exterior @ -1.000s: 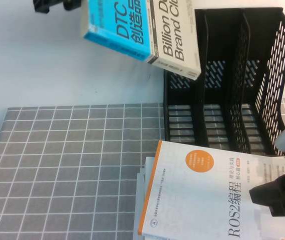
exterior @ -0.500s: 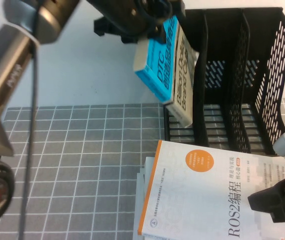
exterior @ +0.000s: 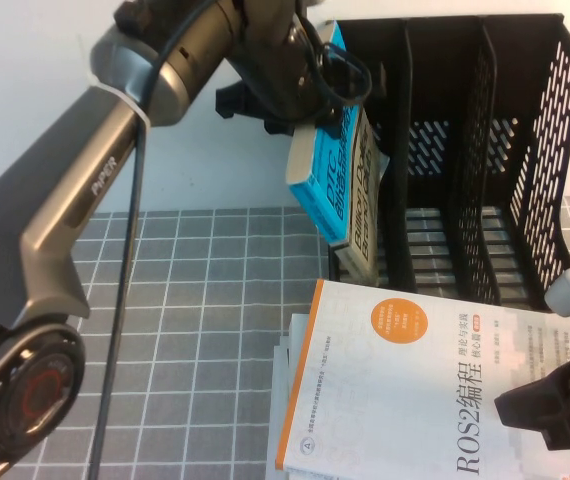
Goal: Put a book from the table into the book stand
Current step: Place the book on the book shelf
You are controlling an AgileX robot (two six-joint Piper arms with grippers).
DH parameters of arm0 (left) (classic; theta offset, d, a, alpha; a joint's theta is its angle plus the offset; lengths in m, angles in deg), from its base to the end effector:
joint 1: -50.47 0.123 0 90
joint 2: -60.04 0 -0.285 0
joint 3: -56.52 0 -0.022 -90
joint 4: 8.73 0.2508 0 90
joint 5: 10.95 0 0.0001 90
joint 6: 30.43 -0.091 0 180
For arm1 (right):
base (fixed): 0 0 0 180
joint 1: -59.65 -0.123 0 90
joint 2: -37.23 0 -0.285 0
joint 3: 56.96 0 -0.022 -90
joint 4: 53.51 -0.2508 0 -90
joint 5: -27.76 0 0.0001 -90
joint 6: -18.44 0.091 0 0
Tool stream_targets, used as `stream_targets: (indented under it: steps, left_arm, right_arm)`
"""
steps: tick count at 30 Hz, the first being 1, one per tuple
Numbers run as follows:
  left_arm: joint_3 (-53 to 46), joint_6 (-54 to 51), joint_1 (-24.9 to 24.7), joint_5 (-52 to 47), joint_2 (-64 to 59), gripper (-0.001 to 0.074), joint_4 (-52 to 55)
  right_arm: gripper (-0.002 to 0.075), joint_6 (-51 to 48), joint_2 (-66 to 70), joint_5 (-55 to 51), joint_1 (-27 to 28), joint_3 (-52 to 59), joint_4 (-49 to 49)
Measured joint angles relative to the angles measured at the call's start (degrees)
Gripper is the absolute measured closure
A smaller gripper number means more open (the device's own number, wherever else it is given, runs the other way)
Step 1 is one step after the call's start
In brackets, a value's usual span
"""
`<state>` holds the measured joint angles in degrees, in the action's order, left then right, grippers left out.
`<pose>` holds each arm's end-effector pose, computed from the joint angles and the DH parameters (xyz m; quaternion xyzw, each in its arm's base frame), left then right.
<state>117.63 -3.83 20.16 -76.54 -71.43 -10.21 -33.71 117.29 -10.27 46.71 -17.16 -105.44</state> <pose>0.4139 -0.2445 0.3761 0.0295 0.9265 -0.1900 0.3235 0.2085 0.0933 0.2323 -0.2330 0.8981 0.2538 0.2734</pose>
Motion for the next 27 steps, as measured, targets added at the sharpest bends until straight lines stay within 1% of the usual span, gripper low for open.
stream_targets:
  steps: [11, 13, 17, 19, 22, 27]
  left_arm:
    - [0.00, 0.29, -0.22, 2.03, -3.72, 0.0550, -2.81]
    - [0.00, -0.05, -0.22, 2.76, -4.03, 0.0516, -3.74]
    - [0.49, -0.30, -0.22, 4.64, -4.17, 0.0372, -4.60]
    - [0.60, -0.76, -0.11, 5.72, -4.17, 0.0329, -4.62]
    - [0.60, -1.24, 0.16, 5.73, -4.17, 0.0311, -4.72]
    - [0.60, -1.83, 0.79, 5.50, -3.73, 0.0306, -4.72]
  right_arm:
    - [0.0728, 0.00, 0.00, -3.10, 0.00, 0.00, 1.13]
    - [0.0728, 0.00, 0.00, -3.98, 0.00, 0.00, 1.68]
    - [0.0728, 0.00, 0.00, -5.94, 0.00, 0.00, 2.56]
    - [0.0728, 0.00, 0.00, -6.39, 0.00, 0.00, 2.97]
    - [0.0728, 0.00, 0.00, -6.66, 0.00, 0.00, 3.47]
    - [0.0728, 0.00, 0.00, -6.28, 0.00, 0.00, 4.79]
